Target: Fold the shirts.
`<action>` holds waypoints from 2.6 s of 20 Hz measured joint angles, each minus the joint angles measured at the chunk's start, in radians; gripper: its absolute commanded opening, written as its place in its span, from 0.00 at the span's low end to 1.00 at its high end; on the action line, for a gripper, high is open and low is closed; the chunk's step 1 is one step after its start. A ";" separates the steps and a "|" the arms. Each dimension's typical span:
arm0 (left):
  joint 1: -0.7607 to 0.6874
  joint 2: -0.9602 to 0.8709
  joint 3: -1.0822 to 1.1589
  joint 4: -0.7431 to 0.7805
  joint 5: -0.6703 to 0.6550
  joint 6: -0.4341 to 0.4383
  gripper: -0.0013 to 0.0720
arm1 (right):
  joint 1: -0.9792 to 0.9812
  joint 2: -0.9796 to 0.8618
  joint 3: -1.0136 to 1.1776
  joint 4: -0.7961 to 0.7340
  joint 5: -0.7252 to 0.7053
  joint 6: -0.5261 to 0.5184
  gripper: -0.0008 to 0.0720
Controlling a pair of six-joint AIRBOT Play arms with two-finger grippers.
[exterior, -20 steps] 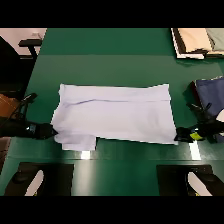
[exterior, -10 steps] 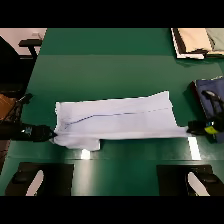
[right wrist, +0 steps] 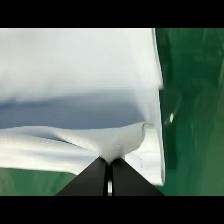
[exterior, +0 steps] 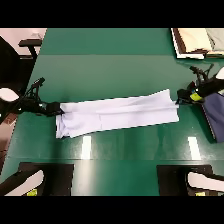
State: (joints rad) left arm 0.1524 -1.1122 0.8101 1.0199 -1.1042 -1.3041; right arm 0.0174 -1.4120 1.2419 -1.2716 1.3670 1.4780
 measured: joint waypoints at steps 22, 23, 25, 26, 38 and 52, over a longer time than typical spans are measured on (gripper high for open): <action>-0.107 -0.144 0.264 -0.105 -0.007 -0.019 0.05 | -0.229 -0.244 -0.027 0.356 0.023 -0.216 0.81; -0.140 -0.147 0.264 -0.105 0.008 -0.034 0.05 | -0.219 -0.252 -0.044 0.386 0.016 -0.227 0.68; -0.213 -0.161 0.266 -0.107 0.049 -0.056 0.05 | -0.187 -0.271 -0.059 0.411 -0.010 -0.241 0.34; -0.252 -0.175 0.268 -0.109 0.067 -0.066 0.05 | -0.167 -0.277 -0.059 0.415 -0.032 -0.249 0.09; -0.614 -0.582 0.561 -0.138 0.134 -0.122 0.05 | -0.016 -0.106 0.265 0.441 0.058 -0.220 0.04; -0.642 -0.722 0.742 -0.138 0.122 -0.182 0.05 | 0.336 -0.031 0.549 0.551 0.021 -0.143 0.04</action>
State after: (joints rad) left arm -0.4892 -1.8339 1.5517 0.8814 -0.9825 -1.4857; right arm 0.3538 -1.4429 1.7905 -0.7204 1.3884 1.3346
